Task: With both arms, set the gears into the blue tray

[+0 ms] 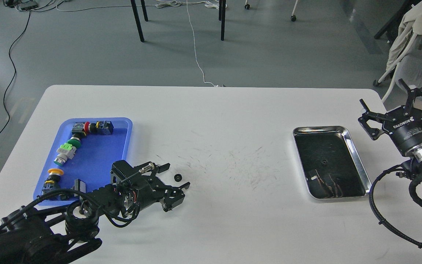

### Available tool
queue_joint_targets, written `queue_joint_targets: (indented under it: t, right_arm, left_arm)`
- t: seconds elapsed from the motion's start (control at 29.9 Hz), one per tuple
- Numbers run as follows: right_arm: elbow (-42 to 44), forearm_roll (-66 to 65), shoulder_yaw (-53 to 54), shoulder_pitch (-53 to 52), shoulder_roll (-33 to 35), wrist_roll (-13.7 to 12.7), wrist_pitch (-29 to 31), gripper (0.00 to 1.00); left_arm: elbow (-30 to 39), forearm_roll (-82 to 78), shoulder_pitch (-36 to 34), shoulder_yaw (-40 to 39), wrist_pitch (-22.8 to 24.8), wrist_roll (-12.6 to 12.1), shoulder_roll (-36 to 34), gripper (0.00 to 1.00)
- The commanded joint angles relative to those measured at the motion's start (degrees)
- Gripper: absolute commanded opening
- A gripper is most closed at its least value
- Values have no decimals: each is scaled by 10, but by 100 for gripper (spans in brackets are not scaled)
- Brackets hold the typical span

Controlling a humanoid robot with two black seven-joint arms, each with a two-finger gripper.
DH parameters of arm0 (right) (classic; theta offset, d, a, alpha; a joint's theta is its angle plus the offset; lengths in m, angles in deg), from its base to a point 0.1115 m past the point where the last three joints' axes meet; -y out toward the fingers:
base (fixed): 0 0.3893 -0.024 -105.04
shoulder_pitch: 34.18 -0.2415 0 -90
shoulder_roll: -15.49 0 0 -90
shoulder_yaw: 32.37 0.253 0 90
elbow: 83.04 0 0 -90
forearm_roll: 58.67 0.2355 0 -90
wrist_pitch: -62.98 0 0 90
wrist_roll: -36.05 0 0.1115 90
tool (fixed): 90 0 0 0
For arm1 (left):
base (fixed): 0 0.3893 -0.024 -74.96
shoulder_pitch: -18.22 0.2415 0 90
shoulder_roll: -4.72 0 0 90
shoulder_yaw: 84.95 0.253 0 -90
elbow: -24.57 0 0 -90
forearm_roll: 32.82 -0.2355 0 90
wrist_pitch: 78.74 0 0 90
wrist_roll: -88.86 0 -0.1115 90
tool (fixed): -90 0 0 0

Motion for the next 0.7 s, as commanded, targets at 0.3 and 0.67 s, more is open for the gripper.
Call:
queue_joint_targets:
  t: [0.3,0.67]
  right_arm:
    - [-1,0,-2,0,0,0,0,96]
    - [0,0,4,-1,8,0,0,96]
  left_arm:
    - [0,0,22,-1,0,2,-4,13]
    - [80,26,19,-72,-17,8,-122,9]
